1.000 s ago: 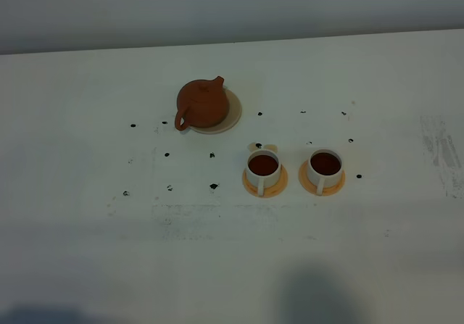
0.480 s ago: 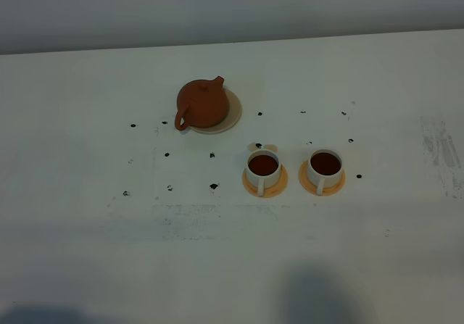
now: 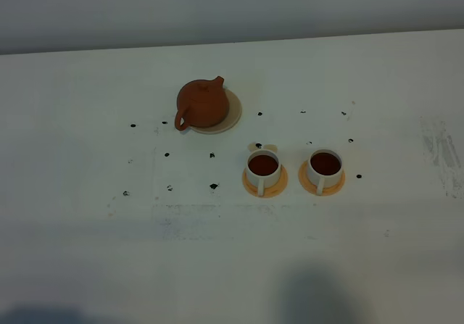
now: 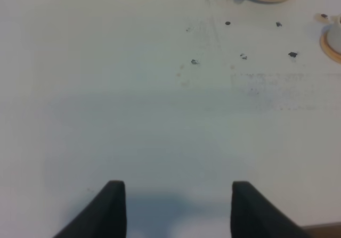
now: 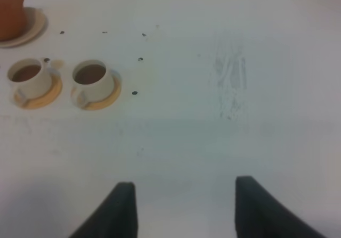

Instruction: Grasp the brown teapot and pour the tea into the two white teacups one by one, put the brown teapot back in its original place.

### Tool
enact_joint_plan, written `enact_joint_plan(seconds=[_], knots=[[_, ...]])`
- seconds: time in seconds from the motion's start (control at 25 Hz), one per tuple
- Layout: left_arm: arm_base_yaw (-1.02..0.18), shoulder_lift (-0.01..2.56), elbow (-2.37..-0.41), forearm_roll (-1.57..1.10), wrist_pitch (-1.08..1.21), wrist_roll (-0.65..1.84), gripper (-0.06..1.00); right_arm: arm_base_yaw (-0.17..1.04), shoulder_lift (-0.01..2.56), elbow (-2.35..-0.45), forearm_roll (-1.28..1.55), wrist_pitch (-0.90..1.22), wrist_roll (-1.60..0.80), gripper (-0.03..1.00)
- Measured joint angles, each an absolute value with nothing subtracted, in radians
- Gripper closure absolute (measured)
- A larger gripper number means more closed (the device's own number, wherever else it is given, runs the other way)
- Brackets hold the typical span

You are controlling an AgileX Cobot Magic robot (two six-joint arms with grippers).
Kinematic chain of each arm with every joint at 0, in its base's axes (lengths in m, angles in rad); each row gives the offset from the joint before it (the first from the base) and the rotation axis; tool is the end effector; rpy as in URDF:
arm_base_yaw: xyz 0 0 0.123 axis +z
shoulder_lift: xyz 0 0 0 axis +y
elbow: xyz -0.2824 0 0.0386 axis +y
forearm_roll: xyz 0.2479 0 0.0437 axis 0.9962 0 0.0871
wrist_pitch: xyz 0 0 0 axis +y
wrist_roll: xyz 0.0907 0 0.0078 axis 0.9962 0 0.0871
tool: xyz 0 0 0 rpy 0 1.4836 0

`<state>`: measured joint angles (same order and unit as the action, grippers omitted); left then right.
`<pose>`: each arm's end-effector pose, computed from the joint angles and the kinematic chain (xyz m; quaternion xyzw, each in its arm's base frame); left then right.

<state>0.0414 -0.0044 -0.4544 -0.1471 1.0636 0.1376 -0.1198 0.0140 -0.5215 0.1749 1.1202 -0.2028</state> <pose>-0.0006 -0.0117 0.2649 0.0429 0.8611 -0.0284 0.5058 -0.0067 0.0152 0.2795 -0.0421 0.8622 0.0061 0.5048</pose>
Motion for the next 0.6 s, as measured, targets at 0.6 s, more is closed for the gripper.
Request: enact_joint_plan(seconds=[0.6], knots=[[0.041,-0.004,-0.454,-0.147,1.064,0.138,0.51,-0.120,0.014,-0.521,0.175,1.120,-0.203,0.54]])
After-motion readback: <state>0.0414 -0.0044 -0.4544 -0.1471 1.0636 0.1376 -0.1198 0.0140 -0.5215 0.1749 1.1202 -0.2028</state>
